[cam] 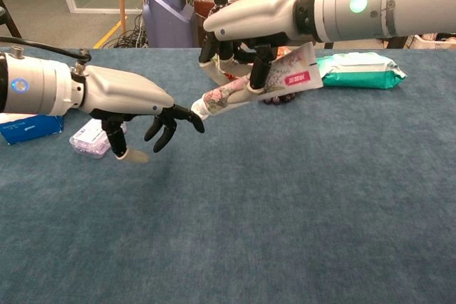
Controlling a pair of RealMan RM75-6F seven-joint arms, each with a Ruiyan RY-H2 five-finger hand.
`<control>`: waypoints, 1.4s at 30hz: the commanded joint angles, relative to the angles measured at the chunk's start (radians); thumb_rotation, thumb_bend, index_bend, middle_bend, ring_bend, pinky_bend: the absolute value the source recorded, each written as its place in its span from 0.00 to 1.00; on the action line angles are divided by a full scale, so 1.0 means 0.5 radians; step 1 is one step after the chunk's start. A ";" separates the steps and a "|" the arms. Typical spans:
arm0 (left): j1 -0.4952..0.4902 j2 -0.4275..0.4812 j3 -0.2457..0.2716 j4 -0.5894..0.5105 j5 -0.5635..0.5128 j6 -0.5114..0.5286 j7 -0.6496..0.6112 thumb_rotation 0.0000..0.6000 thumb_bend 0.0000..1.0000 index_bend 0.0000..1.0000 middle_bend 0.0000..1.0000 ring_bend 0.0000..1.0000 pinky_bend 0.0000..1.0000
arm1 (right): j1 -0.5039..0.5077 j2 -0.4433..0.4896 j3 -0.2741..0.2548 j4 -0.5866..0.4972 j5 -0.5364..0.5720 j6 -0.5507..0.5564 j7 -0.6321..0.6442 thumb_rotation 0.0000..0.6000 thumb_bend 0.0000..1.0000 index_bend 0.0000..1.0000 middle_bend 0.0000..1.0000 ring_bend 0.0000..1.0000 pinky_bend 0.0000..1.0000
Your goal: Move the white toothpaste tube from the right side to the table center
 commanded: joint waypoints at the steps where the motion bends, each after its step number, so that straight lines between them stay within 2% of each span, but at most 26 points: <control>1: 0.015 0.049 0.016 -0.042 -0.005 0.012 0.029 1.00 0.32 0.04 0.47 0.45 0.15 | -0.032 0.012 -0.006 0.012 -0.009 0.022 0.026 1.00 1.00 0.93 0.81 0.79 0.43; 9: 0.068 0.254 0.081 -0.220 -0.019 0.052 0.153 1.00 0.32 0.04 0.47 0.45 0.15 | -0.179 0.024 -0.027 0.062 -0.050 0.134 0.186 1.00 1.00 0.93 0.81 0.78 0.43; 17: 0.138 0.408 0.099 -0.317 -0.124 0.124 0.229 1.00 0.32 0.04 0.47 0.44 0.15 | -0.320 -0.036 -0.061 0.148 -0.175 0.232 0.484 1.00 0.99 0.93 0.79 0.75 0.43; 20: 0.169 0.451 0.101 -0.338 -0.160 0.157 0.239 1.00 0.32 0.04 0.47 0.44 0.15 | -0.366 -0.083 -0.082 0.205 -0.238 0.282 0.557 1.00 0.88 0.93 0.77 0.71 0.43; 25: 0.220 0.510 0.104 -0.366 -0.196 0.211 0.254 1.00 0.32 0.04 0.47 0.44 0.15 | -0.419 -0.197 -0.116 0.329 -0.291 0.322 0.589 1.00 0.75 0.93 0.74 0.68 0.43; 32: 0.270 0.554 0.103 -0.397 -0.222 0.247 0.256 1.00 0.32 0.04 0.47 0.44 0.15 | -0.406 -0.310 -0.105 0.458 -0.261 0.225 0.595 1.00 0.73 0.93 0.73 0.68 0.43; 42: 0.288 0.567 0.072 -0.409 -0.246 0.248 0.262 1.00 0.32 0.04 0.47 0.44 0.15 | -0.280 -0.336 0.017 0.483 -0.116 0.010 0.503 1.00 0.74 0.93 0.73 0.66 0.42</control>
